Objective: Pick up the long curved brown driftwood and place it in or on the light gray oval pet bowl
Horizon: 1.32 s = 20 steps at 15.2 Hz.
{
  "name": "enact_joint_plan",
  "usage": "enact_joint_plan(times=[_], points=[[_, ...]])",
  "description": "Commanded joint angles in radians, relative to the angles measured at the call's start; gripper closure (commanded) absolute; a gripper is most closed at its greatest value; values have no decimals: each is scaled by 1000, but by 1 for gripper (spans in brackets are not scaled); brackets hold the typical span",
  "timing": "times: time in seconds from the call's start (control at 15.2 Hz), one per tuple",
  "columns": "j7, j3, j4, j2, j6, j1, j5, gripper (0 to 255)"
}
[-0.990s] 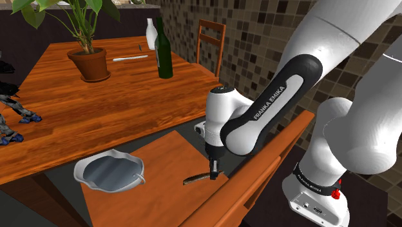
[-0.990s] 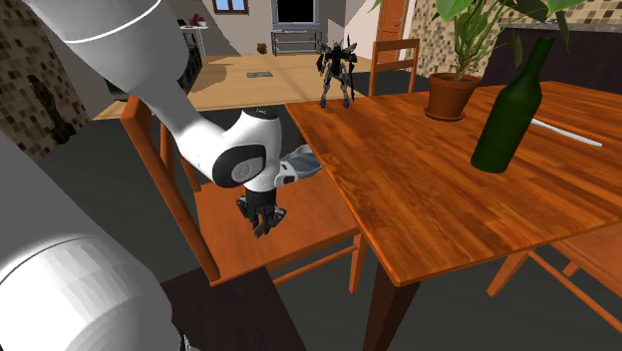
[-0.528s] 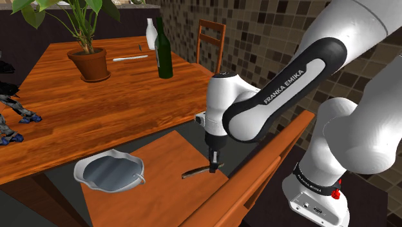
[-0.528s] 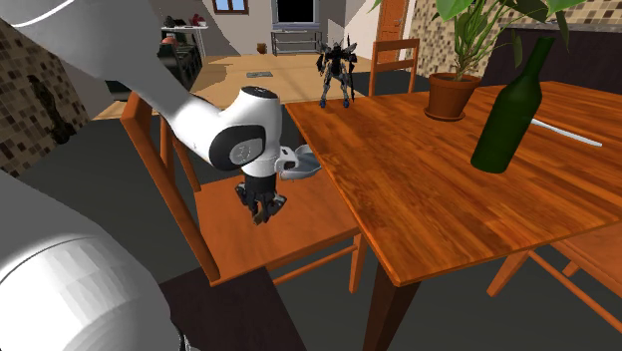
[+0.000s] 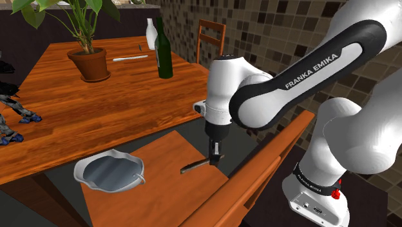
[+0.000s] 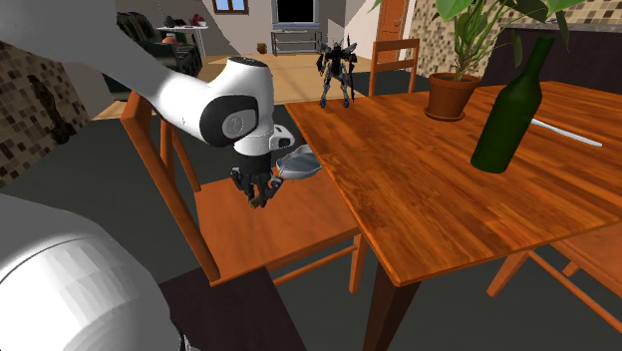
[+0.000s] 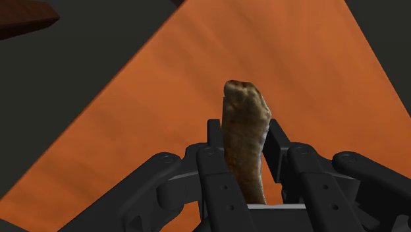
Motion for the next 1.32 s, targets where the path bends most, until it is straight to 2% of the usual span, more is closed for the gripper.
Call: enact_joint_plan(times=[0.0, 0.13, 0.66, 1.25], points=[[6, 4, 12, -30, -41, 3, -9, 255], [10, 1, 23, -50, -71, 2, -14, 255], [85, 42, 340, 286, -45, -42, -99, 255], [192, 50, 751, 622, -122, -35, -231, 255]])
